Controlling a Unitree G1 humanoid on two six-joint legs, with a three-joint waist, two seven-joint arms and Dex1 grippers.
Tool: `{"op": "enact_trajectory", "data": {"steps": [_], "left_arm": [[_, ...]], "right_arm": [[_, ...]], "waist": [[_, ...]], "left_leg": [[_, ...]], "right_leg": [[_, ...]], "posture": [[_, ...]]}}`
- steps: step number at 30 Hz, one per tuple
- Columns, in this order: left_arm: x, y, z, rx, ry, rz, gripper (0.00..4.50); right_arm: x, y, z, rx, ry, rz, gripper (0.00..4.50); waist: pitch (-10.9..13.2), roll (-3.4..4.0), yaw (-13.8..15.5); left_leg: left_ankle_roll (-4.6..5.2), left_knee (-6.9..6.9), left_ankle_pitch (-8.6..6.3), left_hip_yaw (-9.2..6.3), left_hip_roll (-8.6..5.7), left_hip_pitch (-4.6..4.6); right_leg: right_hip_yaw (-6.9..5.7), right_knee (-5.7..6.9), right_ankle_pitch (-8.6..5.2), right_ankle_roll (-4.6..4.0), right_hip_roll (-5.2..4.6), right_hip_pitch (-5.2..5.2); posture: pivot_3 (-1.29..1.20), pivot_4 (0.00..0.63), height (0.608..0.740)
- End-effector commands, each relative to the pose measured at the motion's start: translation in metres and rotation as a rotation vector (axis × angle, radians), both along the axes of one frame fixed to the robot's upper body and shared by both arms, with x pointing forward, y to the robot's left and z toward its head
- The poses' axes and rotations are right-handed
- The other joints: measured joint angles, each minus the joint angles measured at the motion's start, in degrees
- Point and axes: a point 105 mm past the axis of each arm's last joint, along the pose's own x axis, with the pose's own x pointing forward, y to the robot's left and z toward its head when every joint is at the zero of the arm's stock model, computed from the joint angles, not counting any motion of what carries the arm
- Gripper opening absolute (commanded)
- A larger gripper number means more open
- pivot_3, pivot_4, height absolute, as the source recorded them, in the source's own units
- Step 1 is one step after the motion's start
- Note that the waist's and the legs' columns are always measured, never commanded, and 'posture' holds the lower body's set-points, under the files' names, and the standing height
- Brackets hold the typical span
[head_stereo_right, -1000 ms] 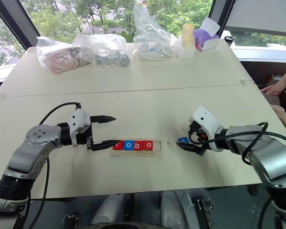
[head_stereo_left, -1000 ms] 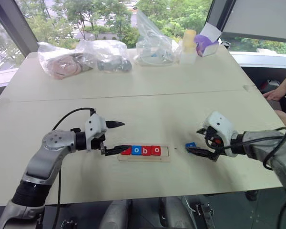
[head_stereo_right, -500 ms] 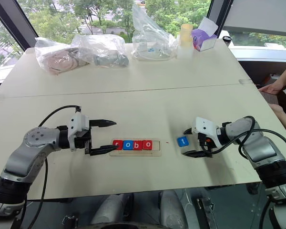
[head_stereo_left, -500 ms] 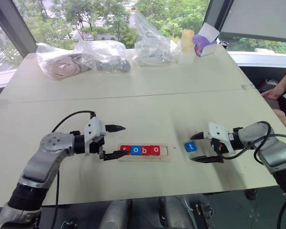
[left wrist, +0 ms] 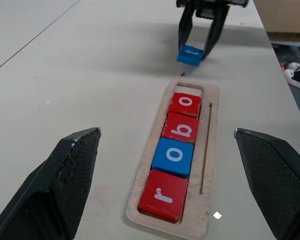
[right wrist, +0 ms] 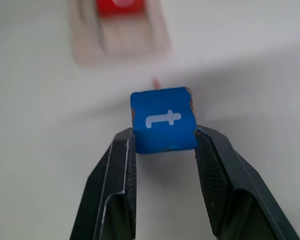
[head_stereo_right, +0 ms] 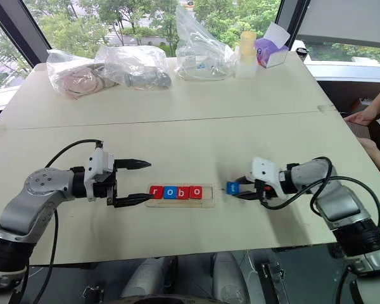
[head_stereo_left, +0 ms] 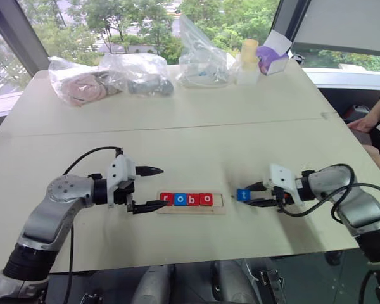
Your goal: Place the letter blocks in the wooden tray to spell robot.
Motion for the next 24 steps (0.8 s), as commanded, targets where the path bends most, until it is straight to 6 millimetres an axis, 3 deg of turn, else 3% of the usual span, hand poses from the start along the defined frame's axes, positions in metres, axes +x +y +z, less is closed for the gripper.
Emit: {"op": "enact_trajectory", "data": {"steps": [1, 6, 13, 24], "left_arm": [[-0.001, -0.002, 0.008, -0.013, -0.028, -0.010, 4.50], [-0.001, -0.003, 0.008, -0.014, -0.028, -0.010, 4.50], [0.000, -0.004, 0.009, -0.016, -0.033, -0.001, 4.50], [0.000, -0.004, 0.008, -0.022, -0.038, 0.017, 4.50]], "right_arm": [[-0.010, 0.019, 0.010, 0.028, -0.024, 0.034, 1.09], [-0.010, 0.034, 0.007, 0.029, -0.013, 0.024, 1.09], [0.000, 0.035, 0.001, -0.026, -0.027, 0.004, 1.09], [-0.001, 0.041, -0.002, -0.063, -0.014, 0.047, 1.09]], "waist": [[0.0, -0.01, 0.1], [0.0, -0.01, 0.1], [0.0, -0.01, 0.1], [0.0, -0.01, 0.0]], "left_leg": [[0.00, 0.01, 0.00, 0.00, 0.00, 0.00], [0.00, 0.00, 0.00, 0.00, -0.01, -0.02], [0.00, 0.00, 0.00, 0.00, -0.01, -0.02], [0.00, 0.00, 0.00, 0.00, -0.01, -0.02]], "right_leg": [[-0.01, -0.02, 0.00, 0.00, 0.00, 0.00], [-0.01, -0.04, 0.00, 0.00, -0.02, 0.00], [-0.03, -0.04, 0.00, 0.00, -0.01, 0.00], [-0.03, -0.03, 0.00, 0.00, 0.00, -0.01]], "posture": [[0.00, 0.150, 0.740], [0.00, 0.150, 0.740], [0.00, 0.150, 0.740], [0.00, 0.150, 0.740]]}}
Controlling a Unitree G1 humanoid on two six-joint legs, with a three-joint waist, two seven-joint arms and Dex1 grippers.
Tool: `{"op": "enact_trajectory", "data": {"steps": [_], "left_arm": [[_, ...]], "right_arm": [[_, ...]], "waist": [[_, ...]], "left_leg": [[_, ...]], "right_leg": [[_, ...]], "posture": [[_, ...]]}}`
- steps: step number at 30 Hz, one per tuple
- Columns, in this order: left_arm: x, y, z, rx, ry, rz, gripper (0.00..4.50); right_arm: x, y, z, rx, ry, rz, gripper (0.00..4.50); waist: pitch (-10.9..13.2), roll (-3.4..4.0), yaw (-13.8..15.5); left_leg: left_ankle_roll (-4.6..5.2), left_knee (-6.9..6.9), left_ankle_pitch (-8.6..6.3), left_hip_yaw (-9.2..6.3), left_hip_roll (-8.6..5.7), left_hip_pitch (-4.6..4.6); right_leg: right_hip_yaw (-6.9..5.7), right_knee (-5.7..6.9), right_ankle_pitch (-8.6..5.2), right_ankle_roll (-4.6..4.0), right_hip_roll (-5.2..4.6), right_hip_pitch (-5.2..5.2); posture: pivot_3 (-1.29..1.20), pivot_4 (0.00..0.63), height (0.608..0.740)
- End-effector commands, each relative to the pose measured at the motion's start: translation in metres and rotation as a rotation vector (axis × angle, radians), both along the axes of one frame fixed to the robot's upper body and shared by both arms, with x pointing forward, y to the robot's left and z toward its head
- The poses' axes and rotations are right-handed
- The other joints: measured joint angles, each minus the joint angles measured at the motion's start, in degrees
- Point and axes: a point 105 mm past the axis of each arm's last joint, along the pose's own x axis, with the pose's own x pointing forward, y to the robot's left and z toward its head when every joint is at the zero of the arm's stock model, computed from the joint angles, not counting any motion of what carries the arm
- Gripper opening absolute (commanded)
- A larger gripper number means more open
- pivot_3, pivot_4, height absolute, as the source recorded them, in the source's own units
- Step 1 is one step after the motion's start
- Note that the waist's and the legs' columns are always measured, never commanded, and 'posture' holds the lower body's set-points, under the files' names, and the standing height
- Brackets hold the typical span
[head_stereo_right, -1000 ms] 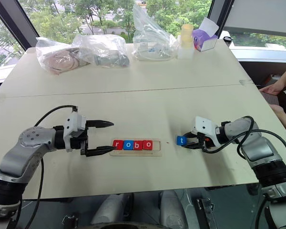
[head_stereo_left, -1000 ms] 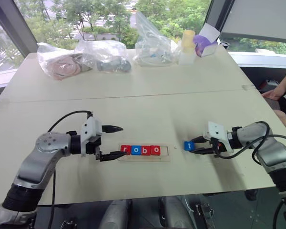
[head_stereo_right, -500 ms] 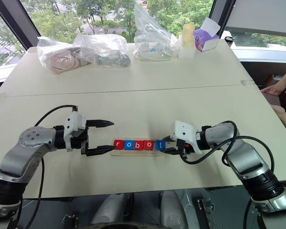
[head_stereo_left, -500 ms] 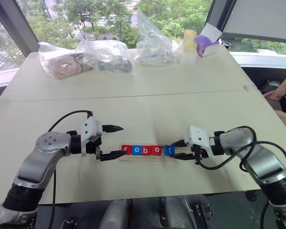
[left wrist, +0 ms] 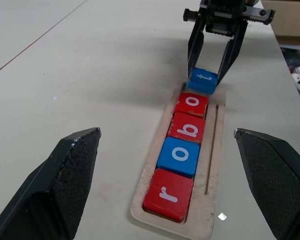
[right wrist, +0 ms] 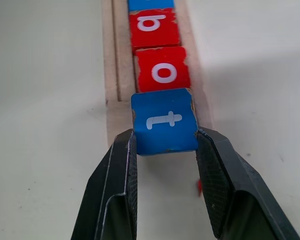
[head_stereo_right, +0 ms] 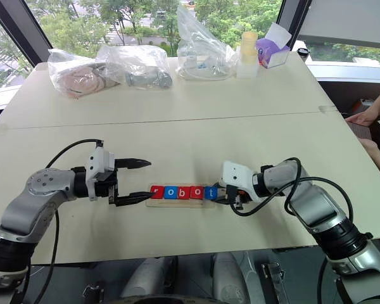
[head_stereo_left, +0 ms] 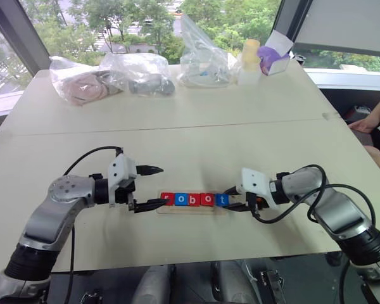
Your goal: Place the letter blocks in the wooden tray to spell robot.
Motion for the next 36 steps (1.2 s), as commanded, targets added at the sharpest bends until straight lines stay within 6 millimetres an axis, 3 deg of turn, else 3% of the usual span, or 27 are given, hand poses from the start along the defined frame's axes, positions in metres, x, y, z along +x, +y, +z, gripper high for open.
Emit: {"op": "enact_trajectory", "data": {"steps": [1, 31, 36], "left_arm": [[-0.003, -0.003, 0.009, -0.011, -0.045, -0.010, 4.50], [0.000, -0.004, 0.009, -0.021, -0.060, 0.026, 4.50], [0.000, -0.004, 0.009, -0.023, -0.063, 0.028, 4.50]], "right_arm": [[0.002, 0.003, 0.006, -0.010, -0.024, 0.019, 1.09], [0.003, 0.015, 0.001, -0.027, -0.005, 0.038, 1.09], [0.004, 0.016, 0.007, -0.009, 0.004, 0.028, 3.51]], "waist": [[0.0, 0.00, 0.0], [0.0, 0.00, 0.0], [0.0, 0.00, 0.0]], "left_leg": [[0.00, 0.00, 0.00, 0.00, 0.00, 0.00], [0.00, 0.00, 0.00, 0.00, 0.00, 0.00], [0.00, 0.00, 0.00, 0.00, 0.00, 0.00]], "right_leg": [[0.00, 0.00, 0.00, 0.00, 0.00, 0.00], [0.00, 0.01, 0.00, 0.00, 0.01, 0.00], [0.00, 0.01, 0.00, 0.00, 0.01, 0.00]], "posture": [[0.00, 0.150, 0.740], [0.00, 0.150, 0.740], [0.00, 0.150, 0.740]]}}
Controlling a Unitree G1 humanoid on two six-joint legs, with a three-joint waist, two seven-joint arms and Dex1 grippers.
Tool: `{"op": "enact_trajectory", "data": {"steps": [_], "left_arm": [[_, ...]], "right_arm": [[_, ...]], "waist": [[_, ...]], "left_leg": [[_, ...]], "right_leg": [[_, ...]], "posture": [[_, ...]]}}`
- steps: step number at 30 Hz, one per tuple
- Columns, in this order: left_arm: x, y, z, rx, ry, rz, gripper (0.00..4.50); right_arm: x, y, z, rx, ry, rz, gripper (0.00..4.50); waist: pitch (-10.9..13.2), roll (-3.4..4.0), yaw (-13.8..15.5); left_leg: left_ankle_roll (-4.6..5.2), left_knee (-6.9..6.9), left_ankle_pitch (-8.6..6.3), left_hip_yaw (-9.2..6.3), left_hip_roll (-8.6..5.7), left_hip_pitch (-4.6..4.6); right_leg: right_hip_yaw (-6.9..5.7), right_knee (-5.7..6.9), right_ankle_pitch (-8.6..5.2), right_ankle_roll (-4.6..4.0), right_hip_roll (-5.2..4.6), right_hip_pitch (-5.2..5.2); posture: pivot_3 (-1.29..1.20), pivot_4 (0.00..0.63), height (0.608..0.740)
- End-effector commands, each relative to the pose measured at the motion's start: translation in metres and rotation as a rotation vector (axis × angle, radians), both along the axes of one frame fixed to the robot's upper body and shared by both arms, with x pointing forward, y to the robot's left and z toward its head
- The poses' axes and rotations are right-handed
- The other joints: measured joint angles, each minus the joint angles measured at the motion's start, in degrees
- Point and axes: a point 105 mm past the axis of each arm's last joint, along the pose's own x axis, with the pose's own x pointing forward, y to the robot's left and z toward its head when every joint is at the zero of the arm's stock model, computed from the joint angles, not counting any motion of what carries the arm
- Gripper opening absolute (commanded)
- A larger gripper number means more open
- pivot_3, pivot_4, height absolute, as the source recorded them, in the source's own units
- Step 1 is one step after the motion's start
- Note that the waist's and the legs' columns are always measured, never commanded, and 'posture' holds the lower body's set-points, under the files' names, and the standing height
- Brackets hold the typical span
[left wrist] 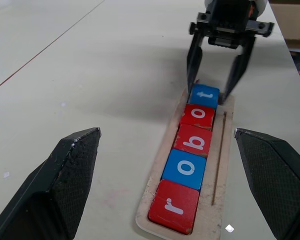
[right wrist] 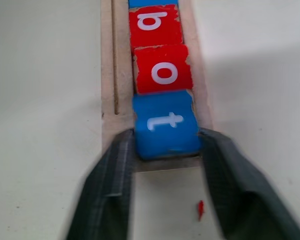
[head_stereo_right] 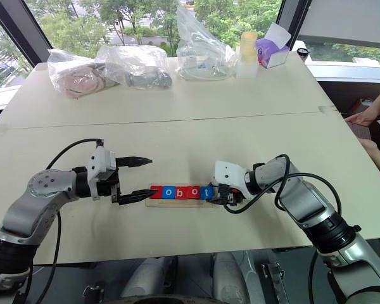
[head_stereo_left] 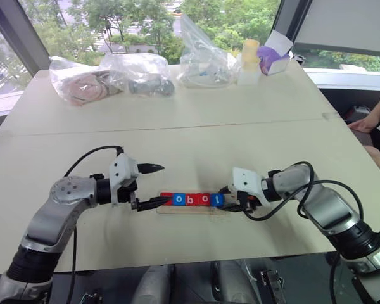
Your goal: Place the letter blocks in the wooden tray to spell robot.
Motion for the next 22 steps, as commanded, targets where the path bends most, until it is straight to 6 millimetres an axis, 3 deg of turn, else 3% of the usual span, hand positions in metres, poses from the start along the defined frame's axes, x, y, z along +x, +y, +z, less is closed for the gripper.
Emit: {"op": "enact_trajectory", "data": {"steps": [1, 2, 10, 17, 22], "left_arm": [[-0.001, -0.001, 0.006, -0.007, -0.038, -0.005, 4.50], [-0.001, -0.001, 0.006, -0.008, -0.039, -0.004, 4.50], [-0.003, 0.001, 0.005, 0.004, -0.011, 0.005, 4.50], [-0.006, 0.015, 0.000, 0.083, -0.019, 0.033, 4.50], [-0.010, 0.021, 0.001, 0.080, 0.005, 0.034, 4.50]], "right_arm": [[0.001, 0.007, 0.014, 0.033, -0.020, 0.010, 4.04], [0.001, 0.006, 0.018, 0.040, -0.019, 0.008, 4.48], [0.005, -0.008, 0.047, 0.095, -0.049, -0.053, 4.48], [-0.021, -0.036, 0.058, 0.068, -0.020, -0.089, 4.48], [-0.033, -0.045, 0.059, 0.061, 0.007, -0.117, 4.48]], "waist": [[0.0, 0.00, 0.0], [0.0, 0.00, 0.0], [0.0, 0.00, 0.0], [0.0, 0.00, 0.2], [0.0, 0.00, 0.0]], "left_leg": [[0.00, 0.00, 0.00, 0.00, 0.00, 0.00], [0.00, 0.00, 0.00, 0.00, 0.00, 0.00], [0.00, 0.00, 0.00, 0.00, 0.00, 0.00], [0.01, -0.03, -0.01, 0.00, -0.01, -0.06], [0.01, -0.02, -0.01, 0.02, 0.01, -0.03]], "right_leg": [[0.00, 0.00, 0.00, 0.00, 0.00, 0.00], [0.00, 0.00, 0.00, 0.00, 0.00, 0.00], [0.00, 0.00, 0.00, 0.00, 0.00, -0.01], [-0.01, -0.02, 0.00, 0.00, -0.04, -0.03], [0.00, -0.01, -0.06, -0.10, -0.05, -0.04]], "posture": [[0.00, 0.150, 0.740], [0.00, 0.150, 0.740], [0.00, 0.150, 0.740], [0.00, 0.150, 0.740], [0.00, 0.150, 0.740]]}}
